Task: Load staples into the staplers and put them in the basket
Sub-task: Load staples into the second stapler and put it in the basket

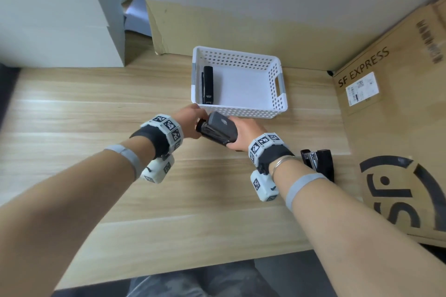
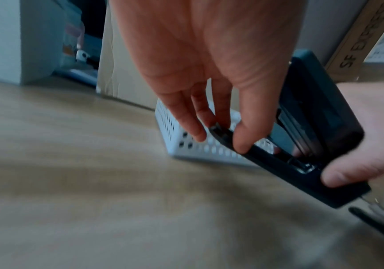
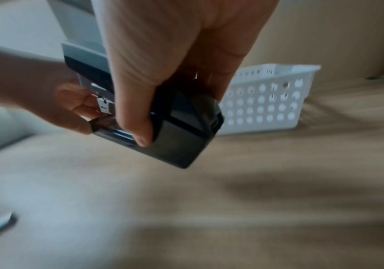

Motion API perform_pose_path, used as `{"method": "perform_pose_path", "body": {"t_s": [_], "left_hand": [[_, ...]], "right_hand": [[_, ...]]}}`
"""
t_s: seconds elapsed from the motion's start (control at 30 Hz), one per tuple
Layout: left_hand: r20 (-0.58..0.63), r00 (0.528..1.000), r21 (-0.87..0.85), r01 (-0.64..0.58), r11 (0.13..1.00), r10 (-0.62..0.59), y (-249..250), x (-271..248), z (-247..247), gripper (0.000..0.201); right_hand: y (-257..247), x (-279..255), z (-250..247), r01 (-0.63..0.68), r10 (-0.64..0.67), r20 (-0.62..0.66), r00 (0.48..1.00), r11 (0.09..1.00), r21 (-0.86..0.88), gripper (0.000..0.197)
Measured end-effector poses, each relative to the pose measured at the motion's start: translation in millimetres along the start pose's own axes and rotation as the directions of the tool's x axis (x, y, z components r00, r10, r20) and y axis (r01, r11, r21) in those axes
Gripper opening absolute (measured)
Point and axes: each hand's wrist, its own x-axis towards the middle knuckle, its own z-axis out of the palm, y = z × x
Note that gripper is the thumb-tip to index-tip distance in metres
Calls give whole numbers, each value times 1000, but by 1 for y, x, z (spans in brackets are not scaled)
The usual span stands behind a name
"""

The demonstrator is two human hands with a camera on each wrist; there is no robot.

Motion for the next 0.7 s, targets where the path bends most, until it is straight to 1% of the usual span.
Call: {"method": "perform_pose_path", "body": {"t_s": [0.1,0.17,0.2,0.27,0.33,0.4,0.5,0.6,0.7], "left_hand": [[-68,995,0,-67,998,67,4,14,-39,47],[-148,986,-29,-81,996,76,7,25,-59,47],[-196,979,-44,-68,997,58,7,31,-66,48],[-278,961,-78,-3,997,-19,7,45,-75,48],[-316,942,-126,77,989,-114,3,59,-78,45],[-308,934,-154,141,978,-183,-1,71,-75,43],[-298,919,-188,209,960,-259,-10,87,-68,39],[-303,904,-235,236,943,-302,-17,99,-61,36],[-314,896,-271,232,934,-314,-21,107,-57,30]], "right_hand": [[-1,7,-32,2,1,-88,996,999,42,64],[-1,15,-50,-28,36,-143,989,998,59,65],[-1,21,-57,-47,60,-168,984,996,80,62],[-1,33,-69,-99,126,-209,970,986,137,56],[-2,50,-75,-161,207,-232,951,966,202,55],[-3,67,-76,-223,282,-223,933,941,255,60],[-2,93,-72,-323,385,-161,909,894,311,66],[-2,113,-64,-396,457,-101,884,845,360,62],[-3,128,-53,-438,501,-68,863,808,393,60]]}}
